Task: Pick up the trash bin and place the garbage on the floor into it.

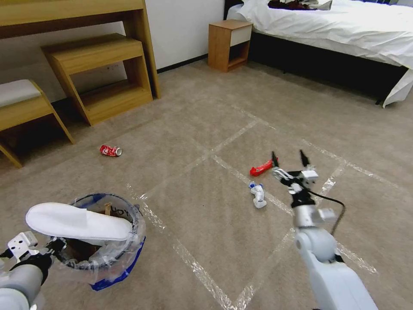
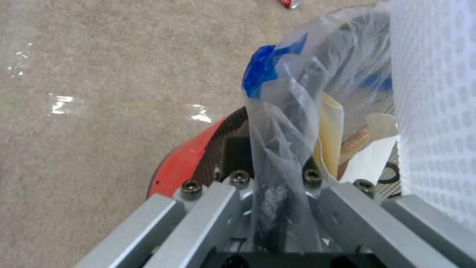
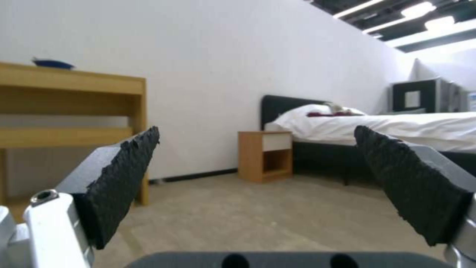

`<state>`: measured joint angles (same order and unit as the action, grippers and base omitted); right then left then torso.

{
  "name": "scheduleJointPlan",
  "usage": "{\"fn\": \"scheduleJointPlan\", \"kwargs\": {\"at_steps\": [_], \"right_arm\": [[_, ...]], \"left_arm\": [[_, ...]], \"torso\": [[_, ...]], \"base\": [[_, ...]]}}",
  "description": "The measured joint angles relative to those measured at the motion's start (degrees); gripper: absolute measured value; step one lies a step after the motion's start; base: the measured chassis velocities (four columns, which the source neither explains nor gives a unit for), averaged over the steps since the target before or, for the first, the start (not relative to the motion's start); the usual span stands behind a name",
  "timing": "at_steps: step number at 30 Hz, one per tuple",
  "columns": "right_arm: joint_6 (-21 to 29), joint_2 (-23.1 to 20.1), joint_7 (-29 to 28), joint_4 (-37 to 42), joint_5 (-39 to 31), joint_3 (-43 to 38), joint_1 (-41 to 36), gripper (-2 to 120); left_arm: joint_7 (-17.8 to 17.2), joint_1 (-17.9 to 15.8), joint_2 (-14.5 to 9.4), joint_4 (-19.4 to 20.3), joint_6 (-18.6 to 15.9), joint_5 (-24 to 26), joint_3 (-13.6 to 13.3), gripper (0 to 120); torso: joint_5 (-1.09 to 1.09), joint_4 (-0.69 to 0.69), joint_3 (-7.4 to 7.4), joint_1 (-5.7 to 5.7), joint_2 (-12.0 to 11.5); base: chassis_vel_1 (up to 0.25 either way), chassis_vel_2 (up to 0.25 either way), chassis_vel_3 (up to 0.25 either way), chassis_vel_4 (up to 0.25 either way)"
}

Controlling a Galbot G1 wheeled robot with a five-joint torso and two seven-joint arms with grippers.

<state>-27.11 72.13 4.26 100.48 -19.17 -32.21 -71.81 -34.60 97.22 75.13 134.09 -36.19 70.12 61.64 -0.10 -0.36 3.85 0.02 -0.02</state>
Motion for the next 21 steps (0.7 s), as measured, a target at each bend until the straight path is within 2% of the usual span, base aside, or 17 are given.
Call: {"fn": "scheduleJointPlan", "kwargs": {"at_steps": [5, 8, 10, 21], "right_arm": [[-1.5, 0.9, -3.3, 1.5, 4.2, -1.8, -3.3, 100], [-3.1, 1.6, -9.2, 3.3, 8.2, -1.9, -5.7, 100], [-3.3, 1.9, -10.2, 4.1, 9.2, -2.1, -6.7, 100], [-7.9, 3.6, -9.1, 4.8, 13.0, -5.0, -11.1, 100]], "left_arm": [[0.0, 0.0, 0.4, 0.3, 0.0, 0.0, -0.3, 0], [-0.1, 0.1, 0.9, 0.7, 0.0, 0.0, -0.3, 0], [-0.2, 0.1, 1.0, 0.9, -0.1, 0.0, -0.3, 0], [0.0, 0.9, 1.9, 2.1, -0.4, 0.0, 0.2, 0]], "torso": [[0.0, -0.01, 0.0, 0.0, 0.0], [0.0, 0.01, 0.0, 0.0, 0.0], [0.0, 0.0, 0.0, 0.0, 0.0], [-0.01, 0.0, 0.0, 0.0, 0.0]], "base": [[0.0, 0.0, 0.0, 0.0], [0.0, 0.0, 0.0, 0.0], [0.0, 0.0, 0.0, 0.0], [0.0, 0.0, 0.0, 0.0]]}}
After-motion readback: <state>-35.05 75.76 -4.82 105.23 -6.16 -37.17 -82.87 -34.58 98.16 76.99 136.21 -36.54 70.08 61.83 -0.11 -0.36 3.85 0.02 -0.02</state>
